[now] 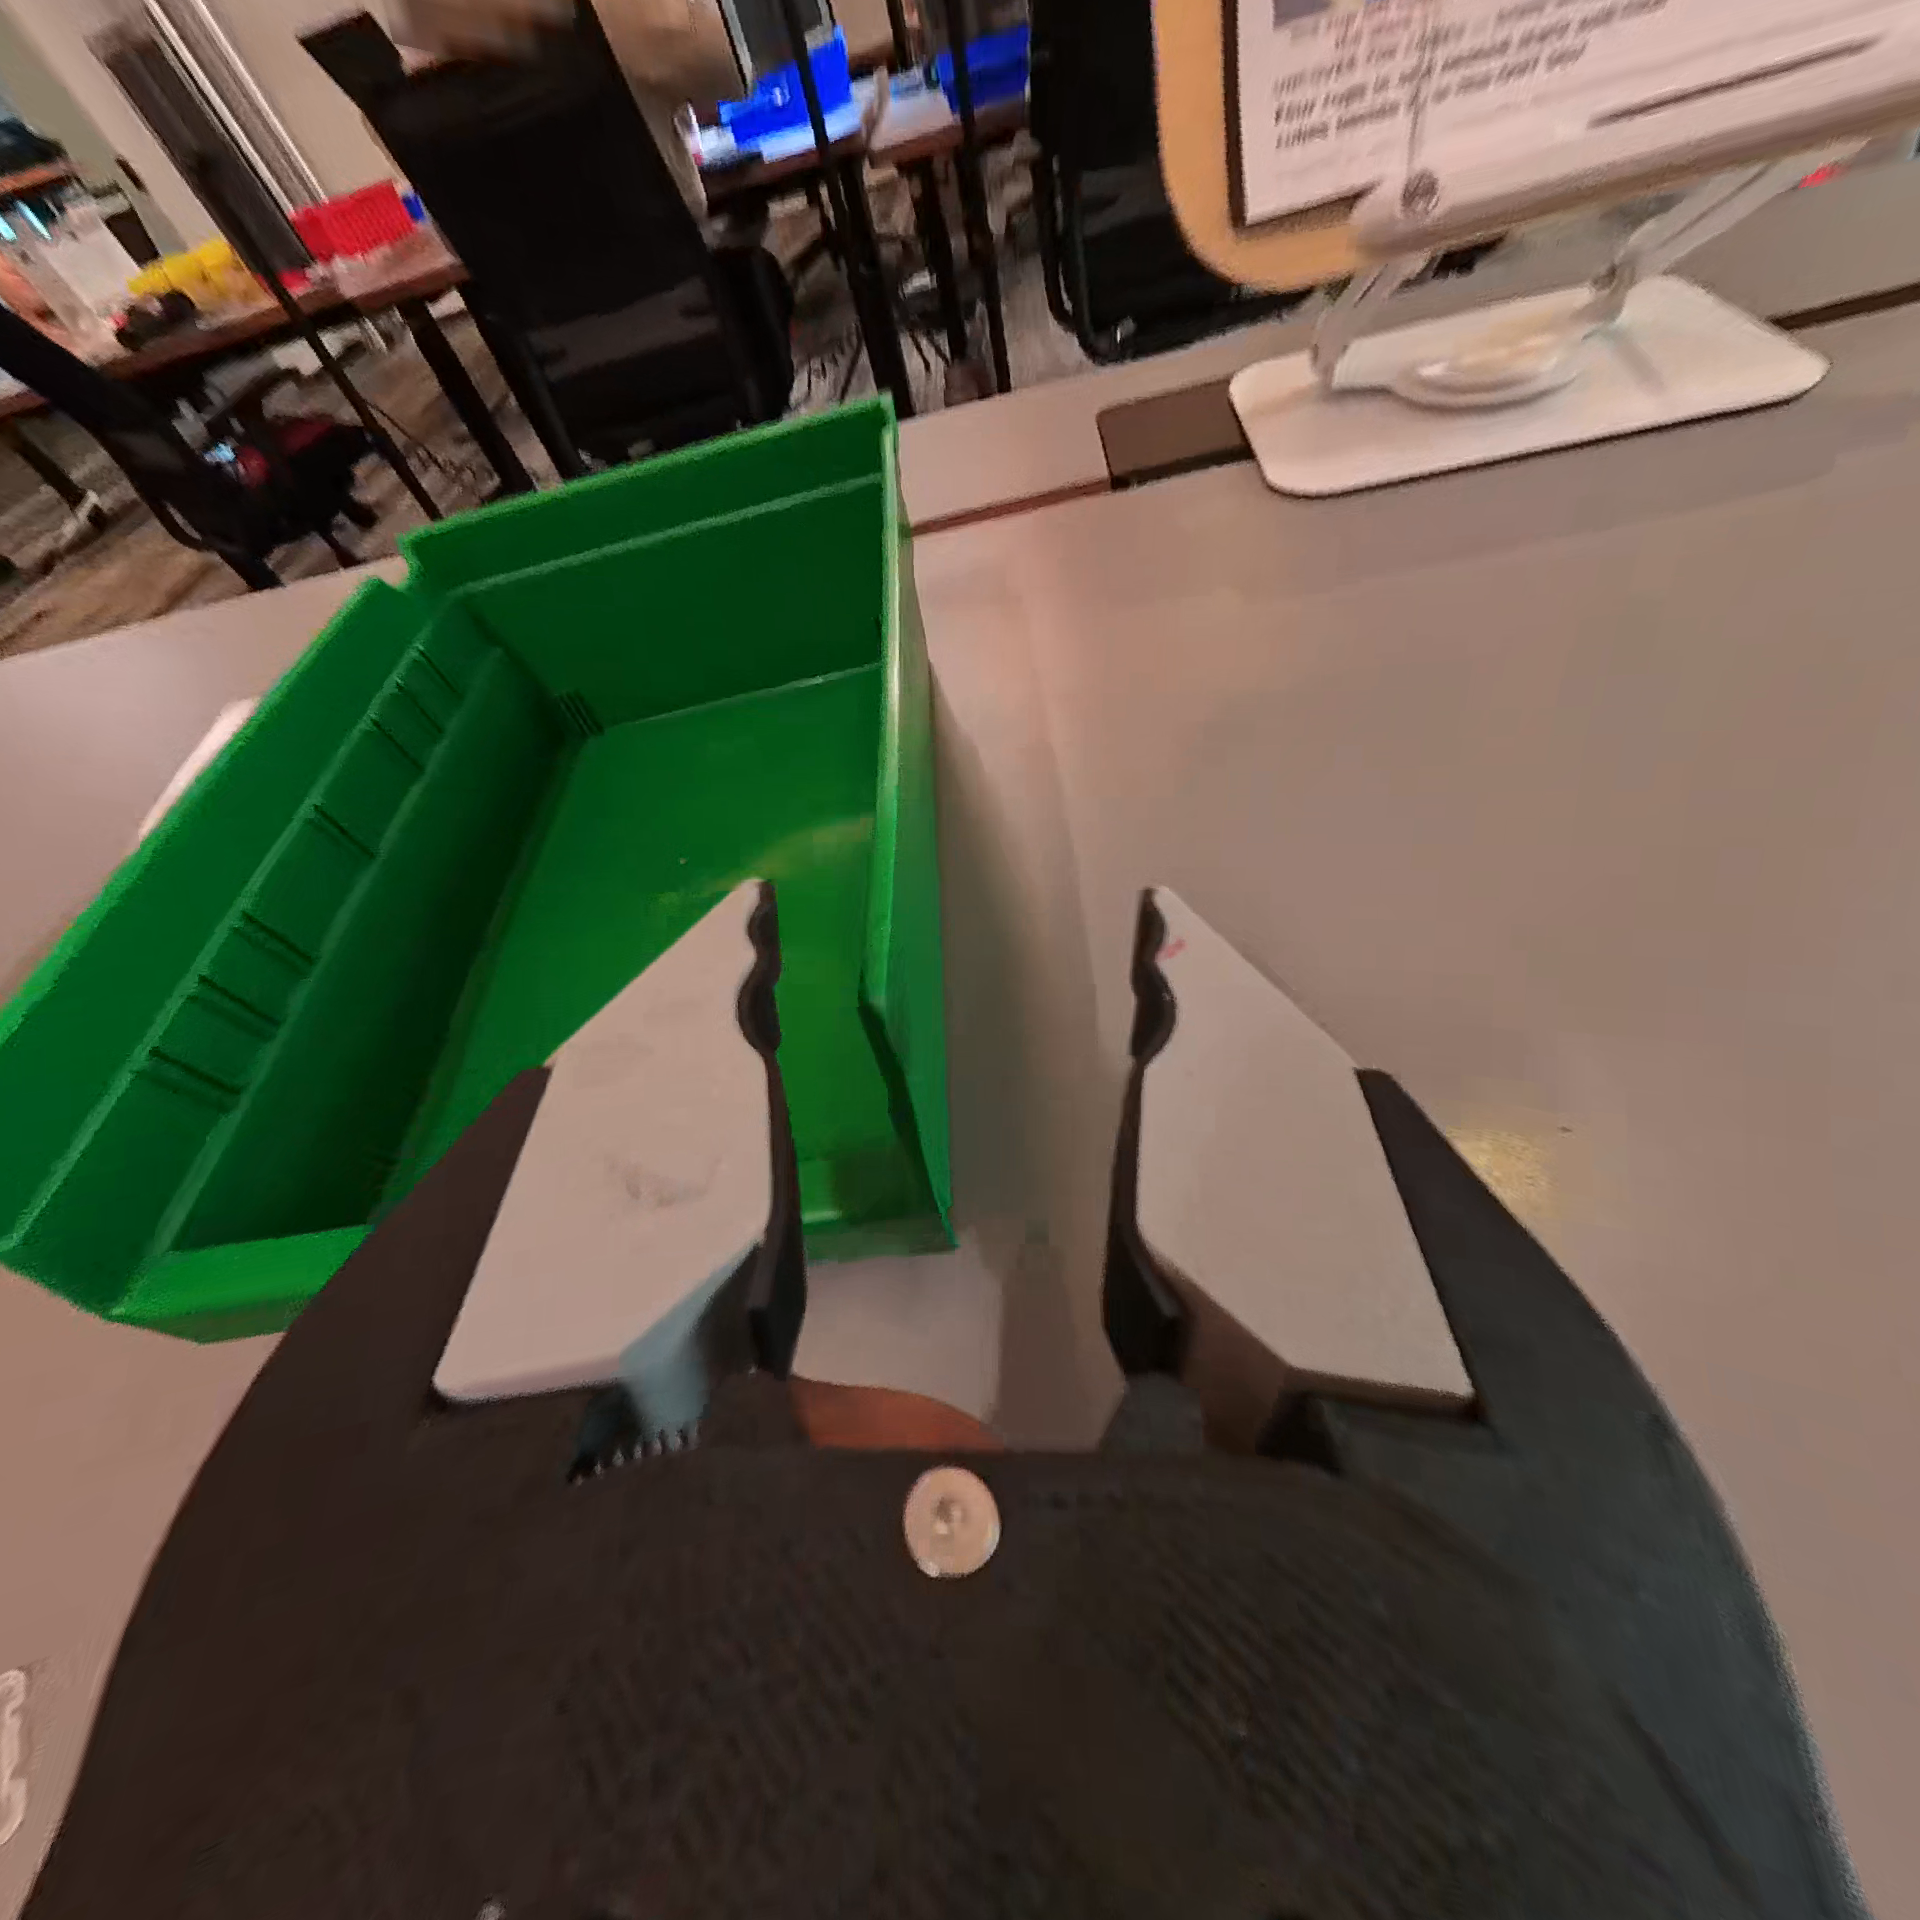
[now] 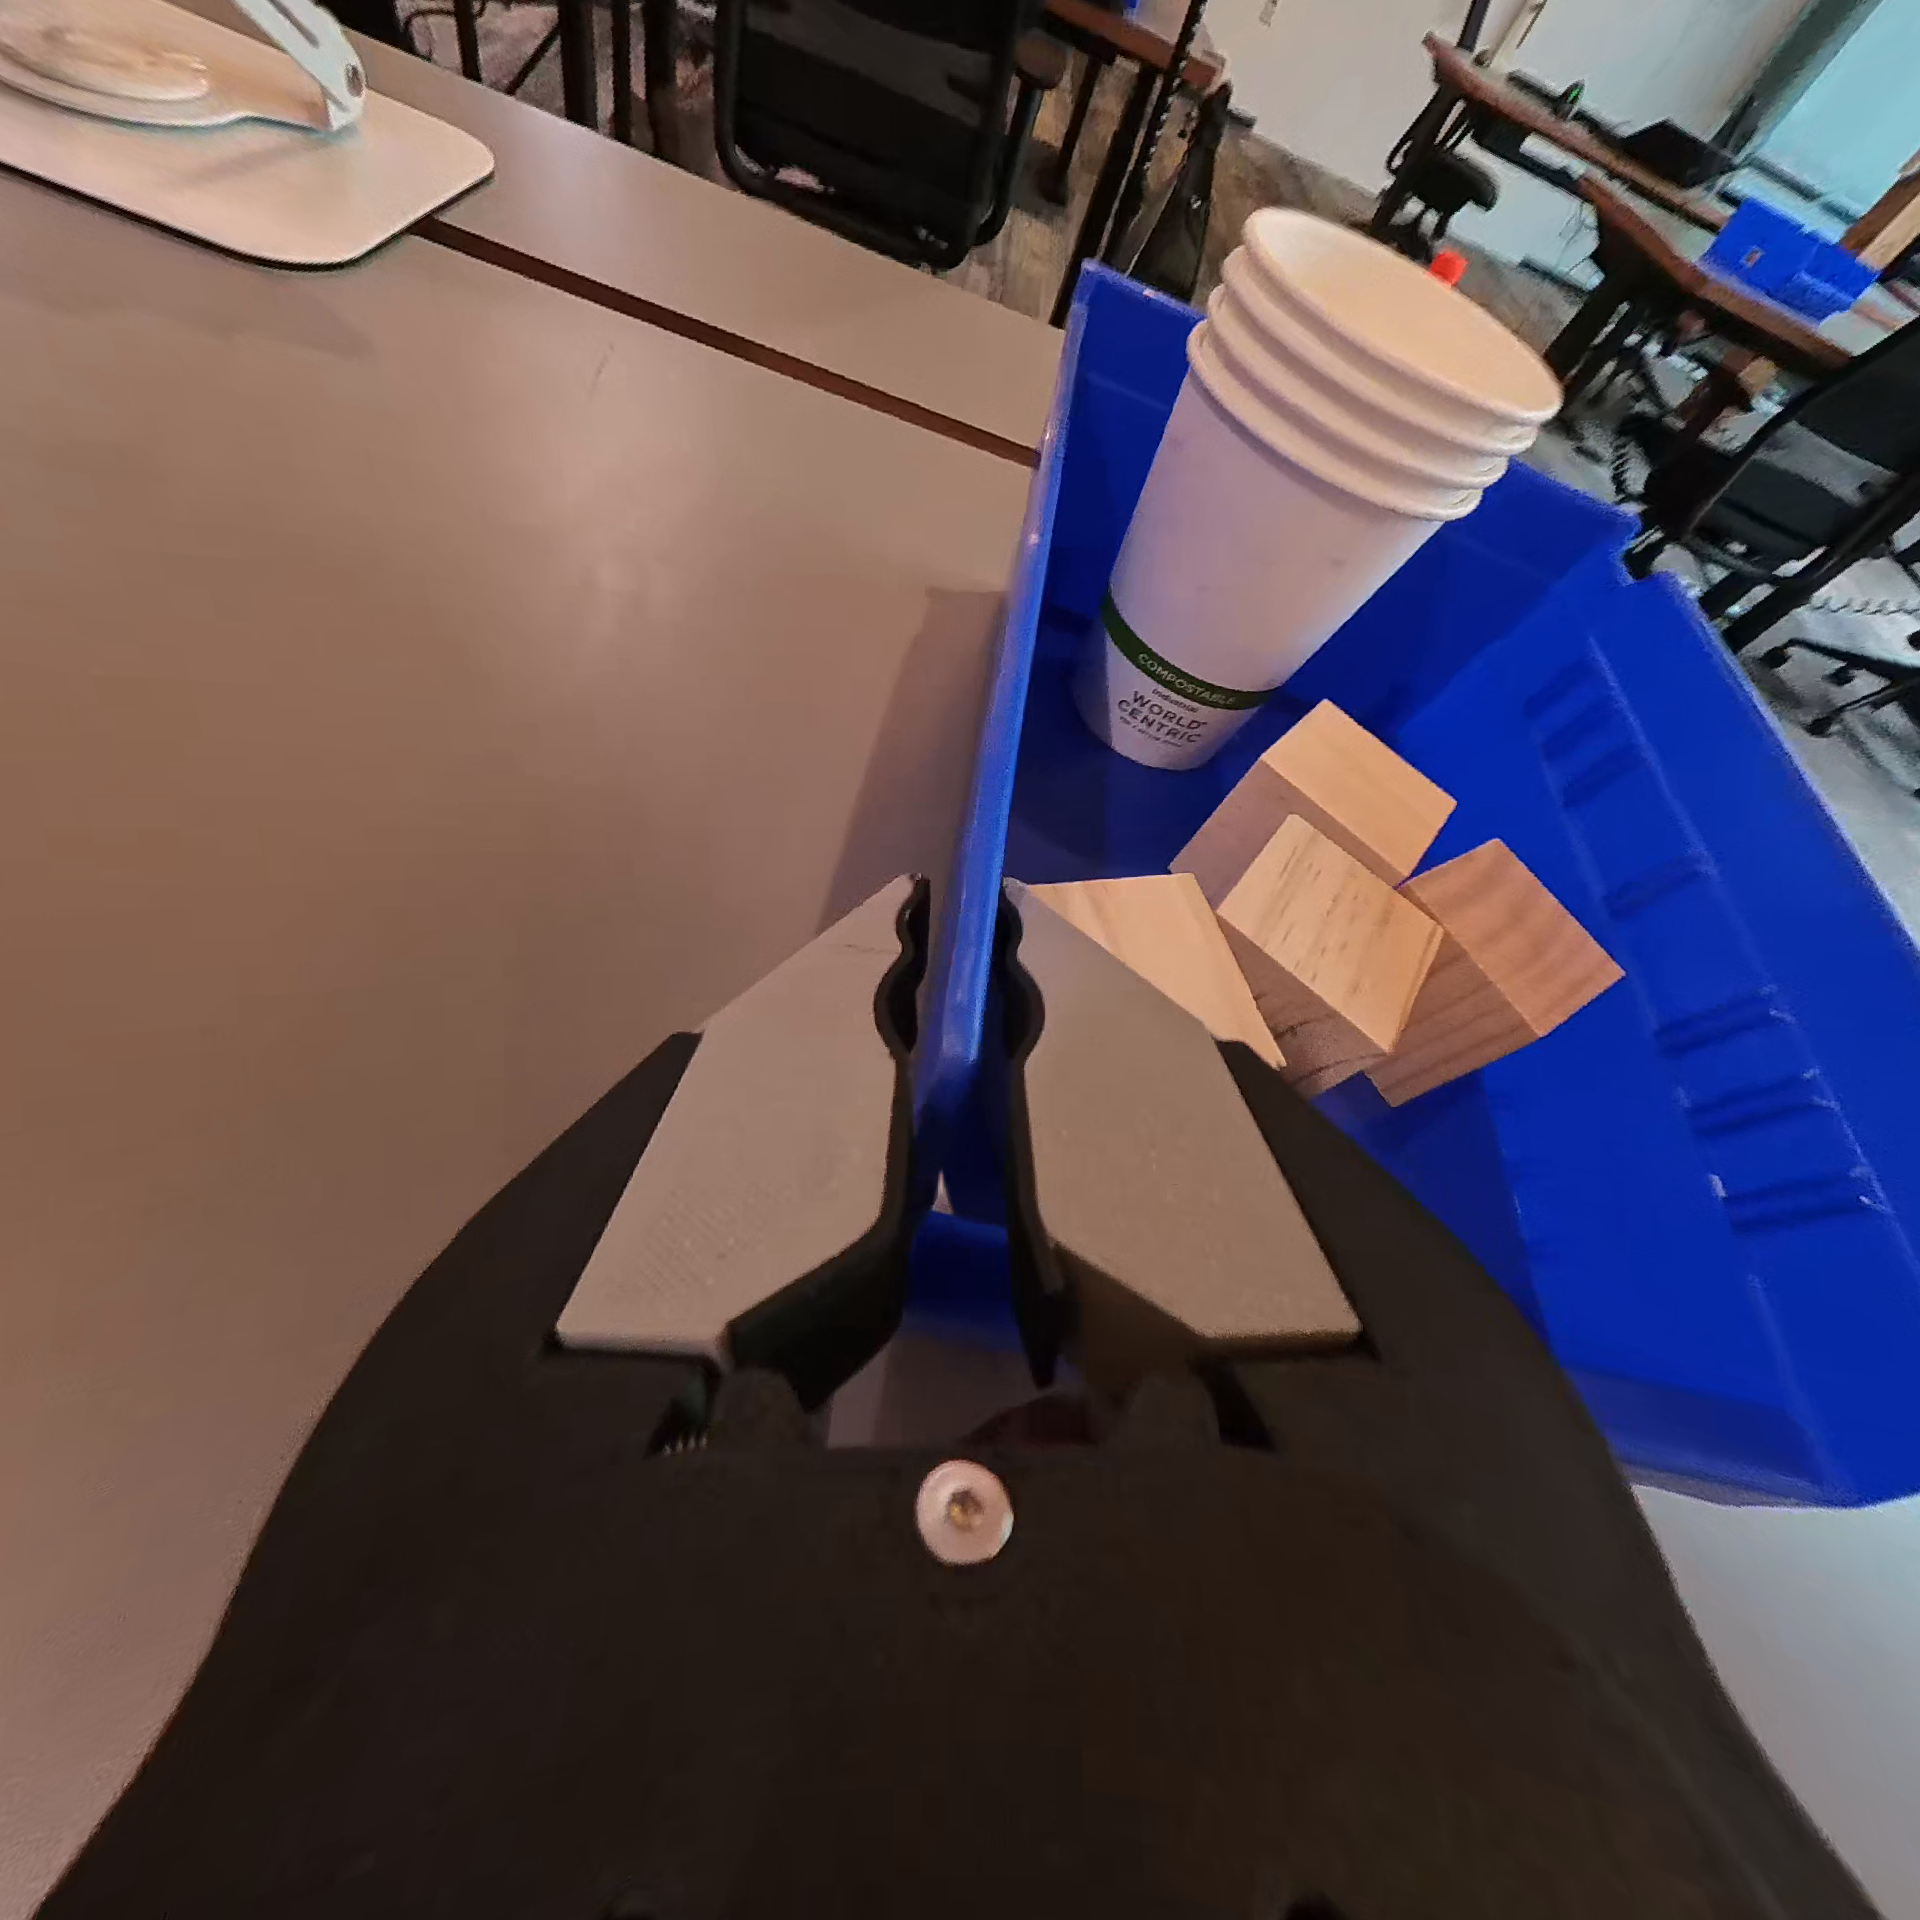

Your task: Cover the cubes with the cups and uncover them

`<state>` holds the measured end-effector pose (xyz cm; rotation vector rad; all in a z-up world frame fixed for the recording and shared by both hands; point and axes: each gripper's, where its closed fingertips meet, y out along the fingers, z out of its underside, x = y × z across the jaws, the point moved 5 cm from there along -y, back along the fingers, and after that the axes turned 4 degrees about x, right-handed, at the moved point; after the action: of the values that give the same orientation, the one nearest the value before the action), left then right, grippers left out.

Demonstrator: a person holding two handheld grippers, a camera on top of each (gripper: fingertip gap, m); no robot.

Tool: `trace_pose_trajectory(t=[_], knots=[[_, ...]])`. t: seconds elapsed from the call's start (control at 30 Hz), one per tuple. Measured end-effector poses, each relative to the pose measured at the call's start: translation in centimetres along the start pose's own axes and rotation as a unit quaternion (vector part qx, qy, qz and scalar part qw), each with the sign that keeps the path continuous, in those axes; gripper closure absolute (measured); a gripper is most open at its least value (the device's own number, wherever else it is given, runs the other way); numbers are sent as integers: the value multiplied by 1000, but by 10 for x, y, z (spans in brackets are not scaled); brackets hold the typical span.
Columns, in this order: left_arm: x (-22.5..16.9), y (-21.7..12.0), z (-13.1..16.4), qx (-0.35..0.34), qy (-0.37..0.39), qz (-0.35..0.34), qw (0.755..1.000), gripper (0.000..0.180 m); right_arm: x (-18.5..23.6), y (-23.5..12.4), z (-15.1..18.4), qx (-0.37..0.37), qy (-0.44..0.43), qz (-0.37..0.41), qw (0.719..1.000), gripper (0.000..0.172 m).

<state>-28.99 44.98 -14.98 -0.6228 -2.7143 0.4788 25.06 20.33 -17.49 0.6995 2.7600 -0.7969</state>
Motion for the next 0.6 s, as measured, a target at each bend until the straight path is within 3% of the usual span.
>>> trace_pose_trajectory(t=[0.17,0.23,0.37,0.6], knots=[[-1,31,14,40,-6,13,999,136,2,-3,2,-28,-30,41,998,163],[8,30,13,6,4,-22,1000,177,2,-4,2,-32,-25,35,999,164],[6,26,15,-41,49,-49,997,178,2,-7,3,-38,-23,34,998,166],[7,10,13,-70,30,-37,996,179,11,-16,4,-39,-23,39,998,169]])
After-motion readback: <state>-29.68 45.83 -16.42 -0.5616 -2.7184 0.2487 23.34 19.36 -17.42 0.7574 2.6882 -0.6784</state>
